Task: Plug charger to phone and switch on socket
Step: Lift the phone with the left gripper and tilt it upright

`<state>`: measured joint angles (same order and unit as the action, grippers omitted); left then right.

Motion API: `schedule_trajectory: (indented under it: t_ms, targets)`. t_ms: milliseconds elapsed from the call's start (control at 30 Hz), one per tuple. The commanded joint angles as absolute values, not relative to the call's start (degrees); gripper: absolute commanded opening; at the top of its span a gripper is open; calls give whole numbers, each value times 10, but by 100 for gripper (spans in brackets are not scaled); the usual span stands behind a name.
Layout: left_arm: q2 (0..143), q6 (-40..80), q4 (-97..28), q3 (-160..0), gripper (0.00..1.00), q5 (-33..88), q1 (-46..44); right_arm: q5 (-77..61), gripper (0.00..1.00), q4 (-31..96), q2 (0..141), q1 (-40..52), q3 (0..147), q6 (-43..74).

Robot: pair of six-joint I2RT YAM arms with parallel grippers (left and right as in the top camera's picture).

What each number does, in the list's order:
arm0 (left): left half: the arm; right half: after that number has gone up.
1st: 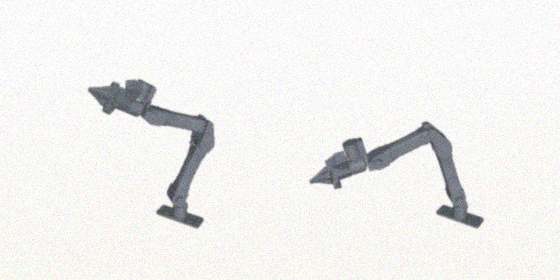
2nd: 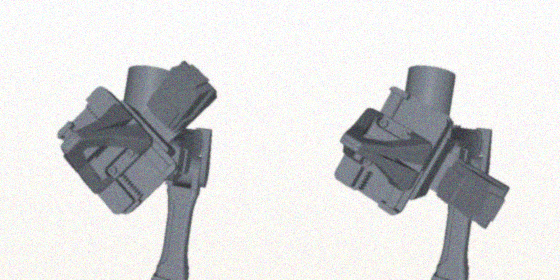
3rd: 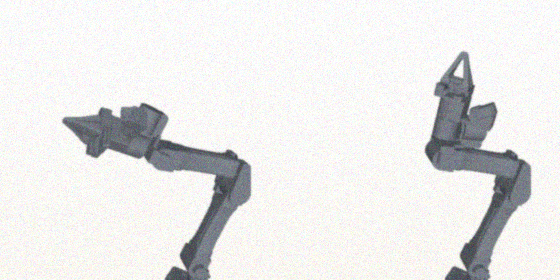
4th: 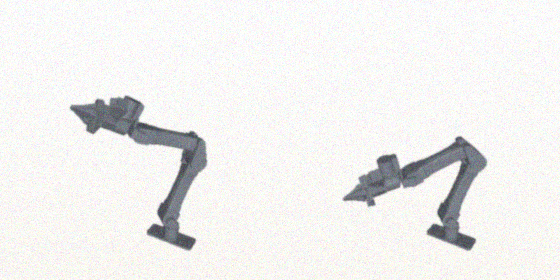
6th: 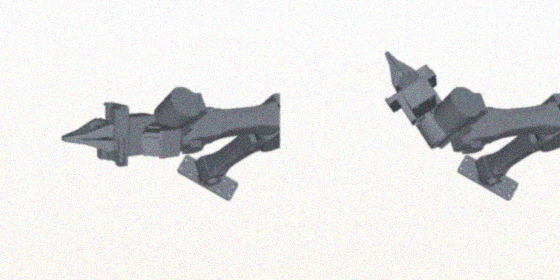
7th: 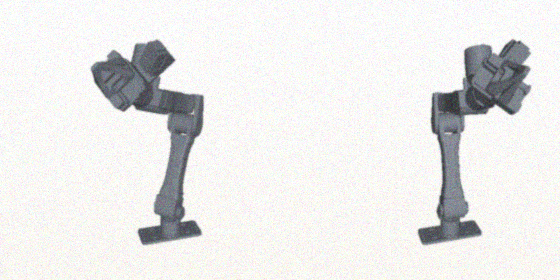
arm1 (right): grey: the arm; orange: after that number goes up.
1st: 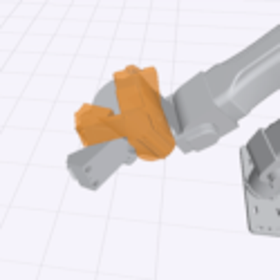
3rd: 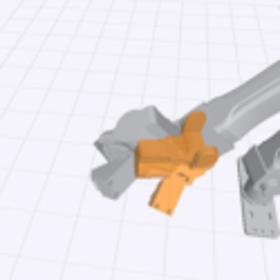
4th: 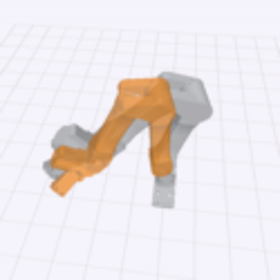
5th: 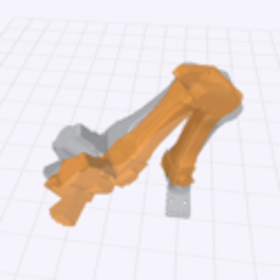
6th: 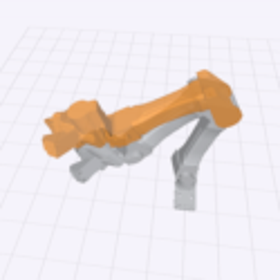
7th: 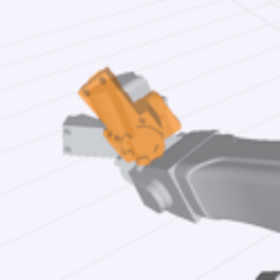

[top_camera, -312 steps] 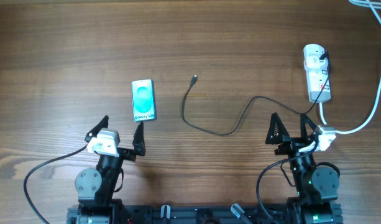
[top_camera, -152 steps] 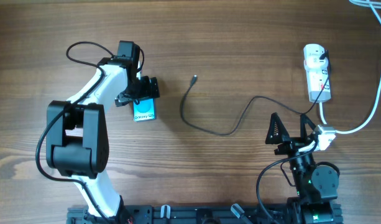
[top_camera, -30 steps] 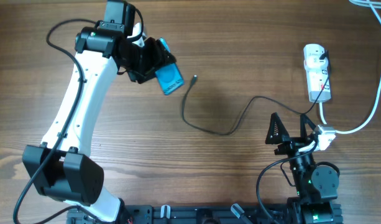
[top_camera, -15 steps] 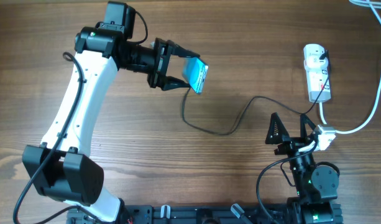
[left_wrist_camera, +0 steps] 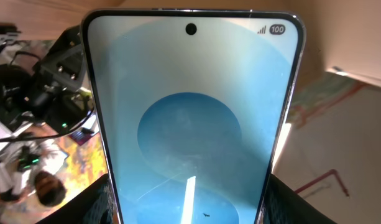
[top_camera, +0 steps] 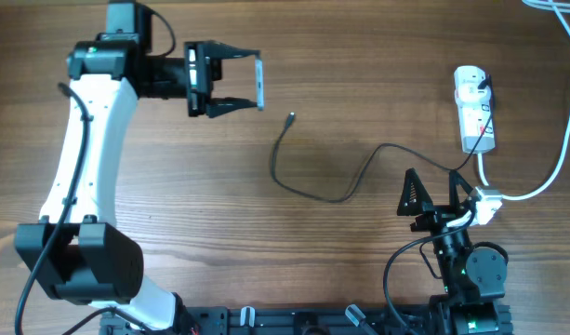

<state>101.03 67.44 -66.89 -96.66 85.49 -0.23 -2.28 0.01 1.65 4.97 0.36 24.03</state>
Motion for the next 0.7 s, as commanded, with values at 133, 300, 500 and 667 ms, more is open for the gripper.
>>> schedule_trajectory:
  t_ms: [133, 300, 500, 667]
  targets:
    - [996, 680, -669, -980, 4, 889, 44, -15, 100, -2, 17, 53, 3, 244]
    - [996, 680, -669, -980, 4, 889, 44, -15, 100, -2, 17, 53, 3, 244]
    - [996, 680, -669, -980, 4, 856, 44, -15, 100, -2, 17, 53, 3, 244]
    - [996, 680, -669, -980, 4, 823, 44, -15, 100, -2, 17, 53, 3, 244]
